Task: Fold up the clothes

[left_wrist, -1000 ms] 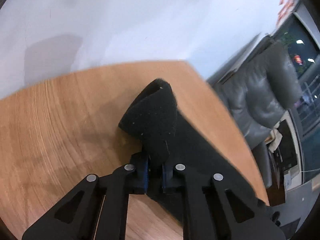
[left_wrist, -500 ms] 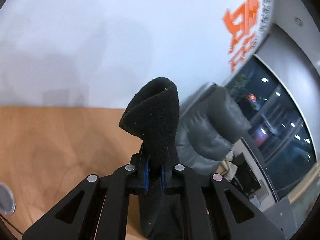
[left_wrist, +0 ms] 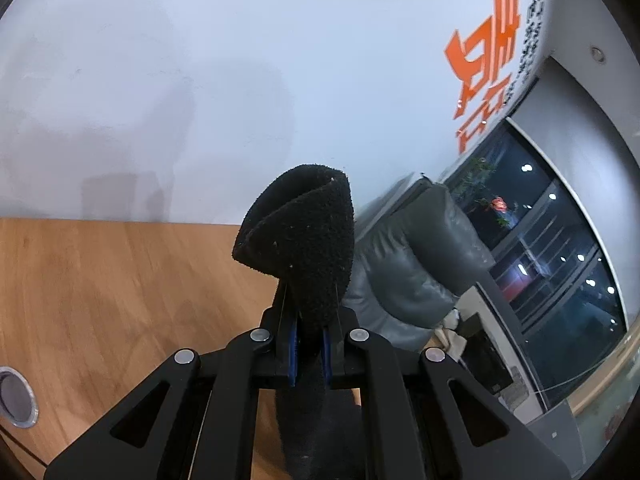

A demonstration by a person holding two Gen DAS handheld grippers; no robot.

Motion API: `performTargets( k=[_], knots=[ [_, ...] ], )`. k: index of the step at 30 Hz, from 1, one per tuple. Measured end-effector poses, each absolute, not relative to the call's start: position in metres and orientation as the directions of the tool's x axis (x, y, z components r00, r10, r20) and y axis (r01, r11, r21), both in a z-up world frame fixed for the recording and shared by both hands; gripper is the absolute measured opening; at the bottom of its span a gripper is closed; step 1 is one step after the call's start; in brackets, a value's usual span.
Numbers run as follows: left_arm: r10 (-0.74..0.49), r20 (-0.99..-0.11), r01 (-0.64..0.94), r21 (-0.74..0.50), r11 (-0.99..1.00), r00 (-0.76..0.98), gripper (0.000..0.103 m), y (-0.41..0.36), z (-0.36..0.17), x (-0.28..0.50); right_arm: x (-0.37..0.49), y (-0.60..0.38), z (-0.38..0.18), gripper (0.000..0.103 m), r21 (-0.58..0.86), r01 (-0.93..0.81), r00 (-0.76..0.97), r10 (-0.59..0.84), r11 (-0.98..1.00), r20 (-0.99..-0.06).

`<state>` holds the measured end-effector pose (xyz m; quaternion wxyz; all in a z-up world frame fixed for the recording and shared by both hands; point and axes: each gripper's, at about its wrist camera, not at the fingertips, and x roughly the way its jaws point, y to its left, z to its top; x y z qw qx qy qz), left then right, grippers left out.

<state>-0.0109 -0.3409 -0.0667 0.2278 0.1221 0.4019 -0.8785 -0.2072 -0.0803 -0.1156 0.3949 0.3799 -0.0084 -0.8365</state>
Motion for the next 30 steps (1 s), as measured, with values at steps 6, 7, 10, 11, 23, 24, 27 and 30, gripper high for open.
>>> performTargets(
  k=[6,7,10,11,23,24,27,30],
  knots=[
    [-0.247,-0.392,0.457,-0.652,-0.605,-0.886,0.007,-0.343,-0.069,-0.006,-0.270,-0.182,-0.191,0.068,0.332,0.585,-0.266,-0.562,-0.740,-0.783],
    [-0.228,-0.374,0.430,-0.651,-0.626,-0.899,0.007,-0.336,-0.064,-0.009,-0.260,-0.165,-0.181,0.067,0.342,0.580,-0.303,-0.586,-0.739,-0.752],
    [-0.145,-0.312,0.323,-0.652,-0.686,-0.939,0.007,-0.298,-0.039,-0.023,-0.231,-0.114,-0.149,0.068,0.373,0.567,-0.411,-0.644,-0.735,-0.645],
    [-0.111,-0.289,0.280,-0.647,-0.710,-0.951,0.007,-0.280,-0.029,-0.029,-0.221,-0.098,-0.139,0.069,0.383,0.563,-0.445,-0.660,-0.732,-0.605],
    [0.414,-0.310,-0.176,-0.579,-0.796,-0.856,0.008,0.032,-0.036,-0.093,-0.052,0.167,-0.007,0.094,0.272,0.390,-0.782,-0.472,-0.880,-0.406],
    [0.439,-0.326,-0.194,-0.573,-0.797,-0.837,0.008,0.056,-0.046,-0.095,-0.044,0.183,-0.005,0.094,0.276,0.369,-0.790,-0.456,-0.887,-0.409],
    [0.500,-0.391,-0.238,-0.552,-0.799,-0.772,0.008,0.128,-0.081,-0.101,-0.028,0.234,-0.010,0.094,0.332,0.303,-0.810,-0.425,-0.893,-0.404],
    [0.553,-0.447,-0.270,-0.551,-0.789,-0.703,0.008,0.184,-0.115,-0.100,-0.026,0.278,-0.025,0.095,0.416,0.229,-0.806,-0.411,-0.880,-0.425]
  ],
)
